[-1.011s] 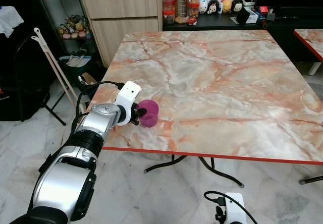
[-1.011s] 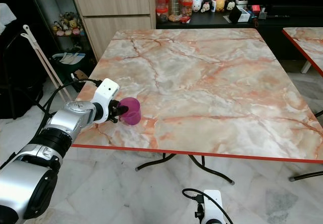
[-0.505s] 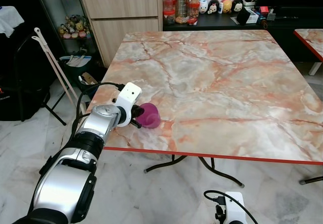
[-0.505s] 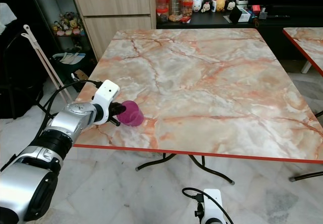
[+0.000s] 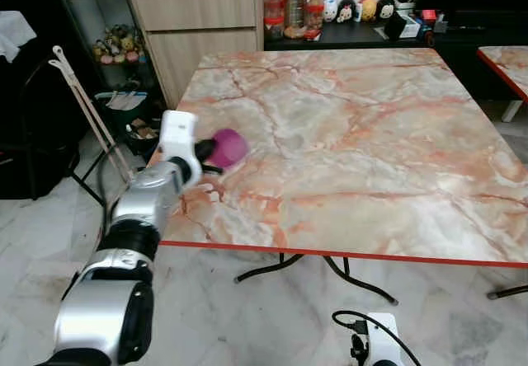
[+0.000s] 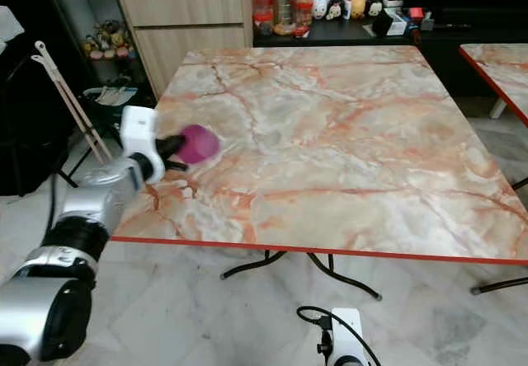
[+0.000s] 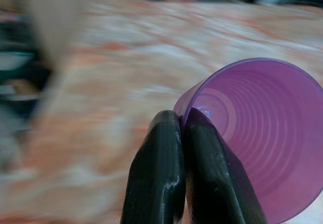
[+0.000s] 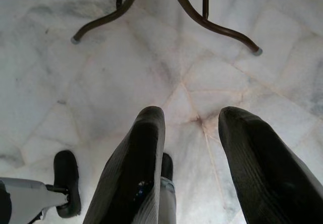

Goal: Setting the table

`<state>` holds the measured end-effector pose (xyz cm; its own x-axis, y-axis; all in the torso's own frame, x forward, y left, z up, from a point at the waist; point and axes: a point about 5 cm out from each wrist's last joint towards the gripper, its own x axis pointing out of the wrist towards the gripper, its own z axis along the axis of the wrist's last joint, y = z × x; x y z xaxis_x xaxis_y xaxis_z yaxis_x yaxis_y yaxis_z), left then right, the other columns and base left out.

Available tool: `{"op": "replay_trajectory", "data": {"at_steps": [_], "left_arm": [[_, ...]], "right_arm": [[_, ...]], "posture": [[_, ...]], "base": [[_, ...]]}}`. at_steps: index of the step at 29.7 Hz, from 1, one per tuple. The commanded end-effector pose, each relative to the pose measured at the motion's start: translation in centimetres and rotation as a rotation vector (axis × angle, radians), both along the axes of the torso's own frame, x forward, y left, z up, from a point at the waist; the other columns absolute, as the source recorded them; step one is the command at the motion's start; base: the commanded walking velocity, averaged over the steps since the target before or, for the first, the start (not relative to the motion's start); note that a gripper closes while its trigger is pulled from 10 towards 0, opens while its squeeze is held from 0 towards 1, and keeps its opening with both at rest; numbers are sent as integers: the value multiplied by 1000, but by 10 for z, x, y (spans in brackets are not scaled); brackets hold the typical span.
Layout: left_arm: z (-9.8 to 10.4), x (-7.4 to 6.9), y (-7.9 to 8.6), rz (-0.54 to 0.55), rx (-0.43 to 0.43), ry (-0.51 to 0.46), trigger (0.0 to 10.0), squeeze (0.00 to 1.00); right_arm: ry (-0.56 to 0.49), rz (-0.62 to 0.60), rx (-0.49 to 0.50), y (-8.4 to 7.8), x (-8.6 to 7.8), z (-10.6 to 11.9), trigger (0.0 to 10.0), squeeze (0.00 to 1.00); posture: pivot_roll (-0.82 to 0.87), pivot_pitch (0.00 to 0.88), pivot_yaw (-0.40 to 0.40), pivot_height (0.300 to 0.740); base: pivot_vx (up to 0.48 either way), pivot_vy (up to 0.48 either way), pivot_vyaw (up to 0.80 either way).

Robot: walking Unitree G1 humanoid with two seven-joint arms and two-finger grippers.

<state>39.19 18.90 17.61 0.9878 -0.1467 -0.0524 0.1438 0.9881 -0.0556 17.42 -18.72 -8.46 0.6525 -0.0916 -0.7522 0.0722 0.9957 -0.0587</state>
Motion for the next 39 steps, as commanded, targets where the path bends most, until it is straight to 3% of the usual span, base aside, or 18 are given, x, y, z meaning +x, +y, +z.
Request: {"op": "replay_trajectory", "data": {"at_steps": [1, 2, 5, 6, 7, 8, 10, 11, 13, 18, 20, 24, 25, 27, 30, 32, 35, 39], "left_arm": [[-1, -1, 8, 45, -1, -12, 941, 0], [-9, -6, 28, 141, 25, -3, 10000, 0], [-29, -25, 78, 383, 57, 26, 10000, 0], [-36, -34, 97, 481, 24, 38, 10000, 0], [-36, -34, 97, 481, 24, 38, 10000, 0], [-42, -47, 118, 603, -26, 44, 10000, 0], [-44, -52, 126, 653, -22, 38, 10000, 0], [-51, -64, 142, 750, 1, 44, 10000, 0], [-61, -80, 157, 835, 63, 80, 10000, 0], [-95, -114, 176, 904, 260, 236, 10000, 0], [-104, -121, 177, 904, 278, 273, 10000, 0], [-146, -149, 168, 842, 360, 475, 10000, 0], [-167, -162, 156, 785, 360, 566, 10000, 0], [-187, -170, 139, 691, 331, 645, 10000, 0], [-207, -178, 116, 565, 314, 717, 10000, 0], [-224, -187, 92, 464, 287, 773, 10000, 0], [-237, -196, 69, 404, 251, 815, 10000, 0], [-240, -190, 46, 413, 109, 769, 10000, 0]], "right_arm": [[-5, -11, 6, 2, 1, 0, 10000, 0], [-7, -8, 7, 3, 2, 1, 10000, 0], [-10, -1, 7, 3, 3, 1, 10000, 0], [-10, 3, 5, 3, 3, 1, 10000, 0], [-10, 3, 5, 3, 3, 1, 10000, 0], [-9, 7, 5, 3, 2, 1, 10000, 0], [-9, 7, 5, 3, 2, 1, 10000, 0], [-8, 10, 4, 3, 2, 1, 10000, 0], [-6, 12, 5, 3, 1, 0, 10000, 0], [1, 12, 6, 4, -1, -1, 10000, 0], [1, 11, 6, 4, -2, -1, 10000, 0], [5, 8, 8, 4, -3, -2, 10000, 0], [6, 7, 9, 4, -3, -2, 10000, 0], [7, 5, 10, 3, -4, -2, 10000, 0], [6, 2, 12, 3, -4, -2, 10000, 0], [6, 0, 12, 2, -4, -2, 10000, 0], [7, -3, 10, 1, -4, -2, 10000, 0], [3, -12, 4, -3, -4, -1, 10000, 0]], "posture": [[-5, 0, 53, 740], [-3, 0, 50, 740], [1, 0, 48, 740], [5, 0, 47, 740], [5, 0, 47, 740], [6, 0, 46, 740], [7, 0, 45, 740], [7, 0, 45, 740], [5, 0, 46, 740], [1, 0, 49, 740], [3, 0, 47, 740], [3, 0, 47, 740], [1, 0, 47, 740], [1, 0, 45, 740], [-3, 0, 44, 740], [-5, 0, 43, 740], [-22, 0, 42, 740], [-25, 0, 32, 740]], "base": [[0, 0, 0], [0, 0, 0], [0, 0, 0], [0, 0, 0], [0, 0, 0], [0, 0, 0], [0, 0, 0], [0, 0, 0], [0, 0, 0], [0, 0, 0], [0, 0, 0], [0, 0, 0], [0, 0, 0], [0, 0, 0], [0, 0, 0], [0, 0, 0], [0, 0, 0], [0, 0, 0]]}}
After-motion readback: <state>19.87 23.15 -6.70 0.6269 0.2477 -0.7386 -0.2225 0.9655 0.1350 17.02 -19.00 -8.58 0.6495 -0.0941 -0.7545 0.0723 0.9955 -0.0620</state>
